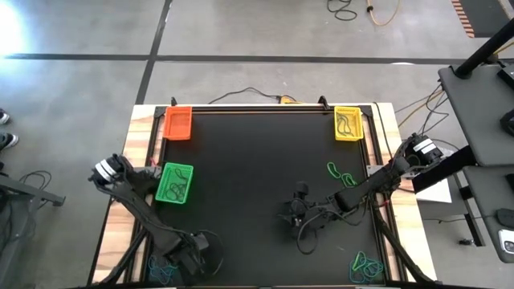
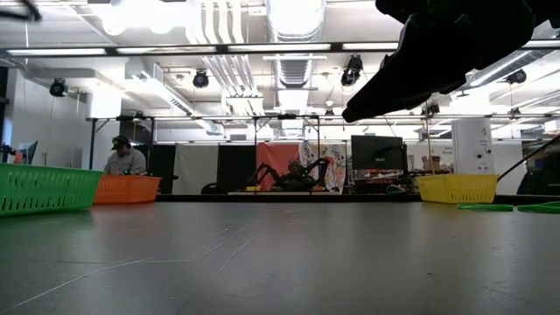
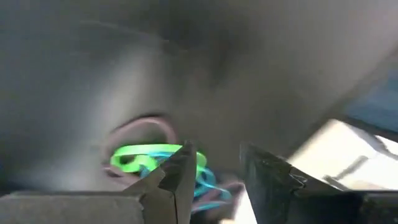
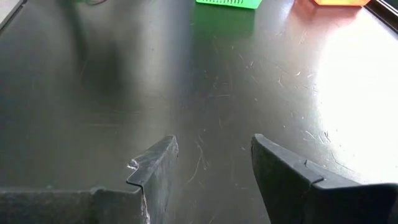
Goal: Sort rubber bands into baskets
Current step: Put the bottom left violet rubber band into the green bin
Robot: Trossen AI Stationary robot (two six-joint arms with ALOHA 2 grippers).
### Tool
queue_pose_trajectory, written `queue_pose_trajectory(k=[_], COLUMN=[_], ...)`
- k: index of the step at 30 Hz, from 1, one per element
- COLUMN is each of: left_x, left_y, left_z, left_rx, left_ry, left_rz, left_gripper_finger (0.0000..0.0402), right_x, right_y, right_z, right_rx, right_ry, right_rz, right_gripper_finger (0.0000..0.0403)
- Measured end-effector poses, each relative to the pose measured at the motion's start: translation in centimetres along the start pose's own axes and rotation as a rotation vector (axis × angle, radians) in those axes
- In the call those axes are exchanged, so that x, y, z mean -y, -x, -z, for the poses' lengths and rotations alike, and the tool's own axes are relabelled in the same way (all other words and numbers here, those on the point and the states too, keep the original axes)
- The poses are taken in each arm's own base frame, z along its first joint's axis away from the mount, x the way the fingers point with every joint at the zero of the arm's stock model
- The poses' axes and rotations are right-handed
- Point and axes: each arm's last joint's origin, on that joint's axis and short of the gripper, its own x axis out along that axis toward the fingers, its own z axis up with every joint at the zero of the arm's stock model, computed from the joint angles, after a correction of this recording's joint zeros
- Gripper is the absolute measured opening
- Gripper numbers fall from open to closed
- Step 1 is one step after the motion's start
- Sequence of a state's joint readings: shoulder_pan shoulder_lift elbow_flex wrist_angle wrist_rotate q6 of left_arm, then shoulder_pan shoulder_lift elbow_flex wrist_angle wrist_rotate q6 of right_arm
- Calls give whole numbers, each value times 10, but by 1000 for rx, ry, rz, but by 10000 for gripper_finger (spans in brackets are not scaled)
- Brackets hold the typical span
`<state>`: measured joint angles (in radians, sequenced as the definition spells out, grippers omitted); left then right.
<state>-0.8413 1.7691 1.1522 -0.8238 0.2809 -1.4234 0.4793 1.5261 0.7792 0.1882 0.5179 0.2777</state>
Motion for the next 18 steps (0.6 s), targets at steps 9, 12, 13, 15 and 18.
queue_pose_trajectory(k=[9, 12, 13, 15, 18], left_x=[-5, -4, -4, -4, -5], left_y=[-14, -19, -21, -26, -32], left_z=[-3, -4, -4, -6, -7], left_rx=[-34, -53, -55, -59, -86], left_ry=[25, 16, 12, 6, -1], left_rz=[-101, -106, -113, -127, -144], left_gripper_finger=[110, 110, 110, 108, 99], right_x=[0, 0, 0, 0, 0], right_y=[0, 0, 0, 0, 0], right_z=[0, 0, 0, 0, 0], right_rx=[3, 4, 4, 3, 3], right_ry=[-13, -13, -13, -13, -13], right_rz=[0, 0, 0, 0, 0], right_gripper_finger=[199, 199, 199, 199, 199])
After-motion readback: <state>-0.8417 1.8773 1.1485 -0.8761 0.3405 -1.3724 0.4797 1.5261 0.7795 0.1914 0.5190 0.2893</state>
